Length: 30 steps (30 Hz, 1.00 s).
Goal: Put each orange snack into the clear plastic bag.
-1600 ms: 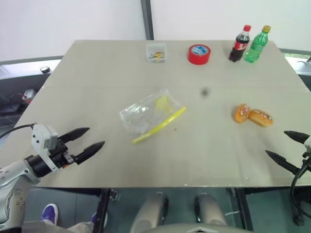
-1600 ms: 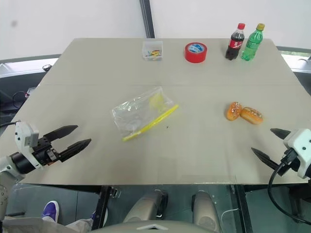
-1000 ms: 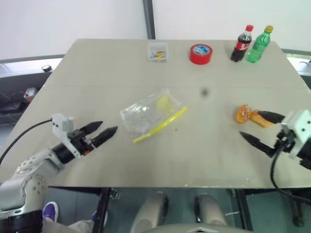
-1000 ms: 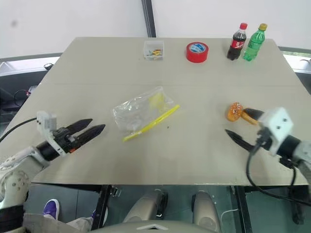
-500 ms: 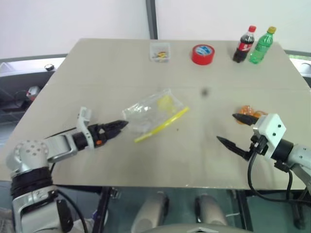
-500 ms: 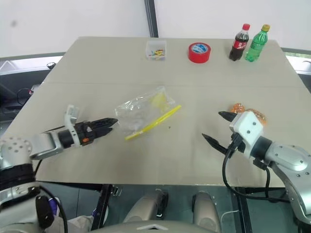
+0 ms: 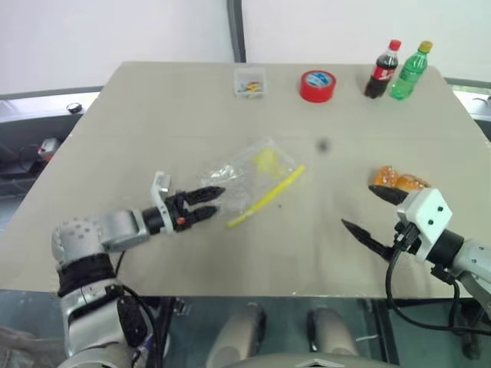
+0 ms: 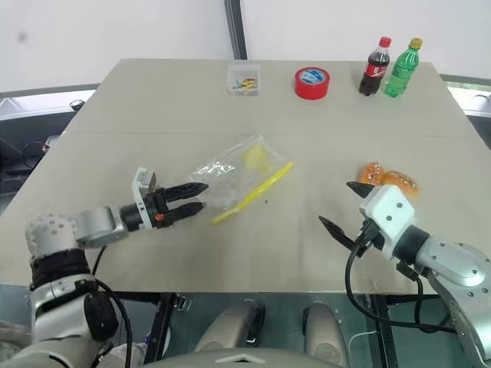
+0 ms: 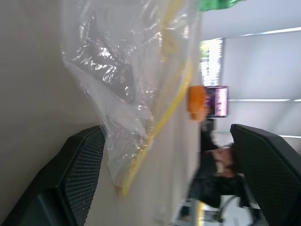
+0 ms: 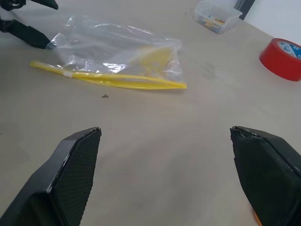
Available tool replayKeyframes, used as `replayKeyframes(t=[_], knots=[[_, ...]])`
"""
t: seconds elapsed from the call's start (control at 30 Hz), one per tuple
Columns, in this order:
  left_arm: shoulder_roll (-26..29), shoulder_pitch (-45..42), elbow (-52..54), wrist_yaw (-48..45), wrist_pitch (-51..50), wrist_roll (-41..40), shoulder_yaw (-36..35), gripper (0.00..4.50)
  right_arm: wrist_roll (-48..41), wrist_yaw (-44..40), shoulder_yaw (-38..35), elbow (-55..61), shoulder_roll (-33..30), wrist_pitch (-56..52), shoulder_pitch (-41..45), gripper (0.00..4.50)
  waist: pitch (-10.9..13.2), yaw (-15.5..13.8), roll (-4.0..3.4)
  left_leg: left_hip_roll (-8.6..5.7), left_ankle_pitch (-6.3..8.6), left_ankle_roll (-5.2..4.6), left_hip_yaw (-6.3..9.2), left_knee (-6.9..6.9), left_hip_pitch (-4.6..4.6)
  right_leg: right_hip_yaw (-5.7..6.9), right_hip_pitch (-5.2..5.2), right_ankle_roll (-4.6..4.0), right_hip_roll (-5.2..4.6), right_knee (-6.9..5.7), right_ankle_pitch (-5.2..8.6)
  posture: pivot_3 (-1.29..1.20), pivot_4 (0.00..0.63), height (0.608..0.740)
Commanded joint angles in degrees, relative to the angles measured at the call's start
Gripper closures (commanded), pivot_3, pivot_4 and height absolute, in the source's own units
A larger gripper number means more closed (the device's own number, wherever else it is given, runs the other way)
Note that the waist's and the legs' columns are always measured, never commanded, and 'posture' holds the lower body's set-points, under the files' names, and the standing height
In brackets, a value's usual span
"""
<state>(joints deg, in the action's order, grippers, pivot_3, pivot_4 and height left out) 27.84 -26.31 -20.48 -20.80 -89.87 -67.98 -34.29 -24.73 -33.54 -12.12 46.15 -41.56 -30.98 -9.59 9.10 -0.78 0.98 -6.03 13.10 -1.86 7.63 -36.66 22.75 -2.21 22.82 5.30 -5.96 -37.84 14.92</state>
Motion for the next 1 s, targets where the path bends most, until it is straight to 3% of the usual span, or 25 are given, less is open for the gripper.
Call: replayKeyframes(t=[0.03,0.3,0.43,0.53,0.63,0.8,0.87,0.93,1.0], knots=[[-1.64,2.94,5.04,-1.09,0.88,-1.51,-0.95,0.02,0.09,0.27,-0.99,1.39,0.3,0.95,0.43,0.0,0.0,0.0,0.0,0.01,0.0,0.0,0.0,0.0,0.0,-0.01,0.0,0.0,-0.01,0.0,0.0,0.0,0.15,0.74],[-8.9,1.87,7.84,14.55,-1.34,-3.87,-7.42,0.02,0.36,-0.08,-0.27,0.92,0.36,1.36,0.64,0.0,-0.01,-0.07,0.0,0.01,0.11,-0.18,0.01,-0.01,0.0,0.0,-0.01,0.0,-0.02,0.0,0.0,0.0,0.15,0.74],[-16.05,0.87,10.16,26.9,1.71,-13.39,-10.66,0.02,0.65,-0.25,0.69,0.25,0.6,1.75,1.17,0.0,-0.04,-0.25,0.05,0.01,0.12,-0.19,0.02,-0.09,0.0,0.02,-0.06,0.02,-0.04,0.0,0.0,0.0,0.15,0.74],[-16.48,4.81,18.41,20.02,4.45,-10.24,-4.02,0.02,0.97,-0.45,1.55,-0.51,0.78,2.18,2.15,0.0,-0.01,-0.06,0.14,0.01,0.08,-0.12,0.01,-0.14,0.03,0.03,-0.09,0.02,-0.04,-0.01,-0.01,0.0,0.15,0.74],[-16.44,7.42,17.95,16.85,8.16,-7.69,-0.63,0.02,1.33,-0.7,2.14,-0.99,0.6,2.55,2.9,0.0,-0.02,-0.08,0.12,0.0,0.01,0.02,-0.05,-0.11,0.04,-0.03,-0.08,0.01,0.0,-0.01,-0.01,0.0,0.15,0.74],[-24.55,3.18,10.45,34.17,18.4,-19.59,-5.29,0.02,1.78,-0.87,2.21,-1.17,0.67,2.64,3.28,0.0,-0.08,-0.86,0.1,0.01,0.14,-0.2,0.04,-0.23,0.02,0.08,-0.14,0.01,-0.03,0.02,0.0,0.0,0.15,0.74],[-24.51,3.33,13.61,34.02,20.07,-16.19,-2.03,0.02,1.76,-0.74,2.23,-1.03,0.78,2.46,3.38,0.0,-0.08,-1.09,0.12,0.02,0.16,-0.17,0.05,-0.3,0.04,0.08,-0.16,0.02,-0.06,0.02,0.0,0.0,0.15,0.74],[-21.03,5.08,20.05,27.08,19.79,-8.95,6.48,0.02,1.78,-0.61,2.23,-0.84,0.84,2.37,3.38,0.0,-0.07,-1.08,0.15,0.01,0.14,-0.15,0.0,-0.3,0.05,0.05,-0.19,0.02,0.0,0.02,0.0,0.0,0.15,0.74],[-22.47,4.73,19.77,28.92,21.66,-10.56,7.01,0.02,1.79,-0.54,2.23,-0.66,0.87,2.24,3.39,0.0,-0.08,-1.13,0.11,0.01,0.02,0.03,-0.03,-0.27,0.05,0.03,-0.18,0.01,0.04,0.01,-0.01,0.0,0.15,0.74]])
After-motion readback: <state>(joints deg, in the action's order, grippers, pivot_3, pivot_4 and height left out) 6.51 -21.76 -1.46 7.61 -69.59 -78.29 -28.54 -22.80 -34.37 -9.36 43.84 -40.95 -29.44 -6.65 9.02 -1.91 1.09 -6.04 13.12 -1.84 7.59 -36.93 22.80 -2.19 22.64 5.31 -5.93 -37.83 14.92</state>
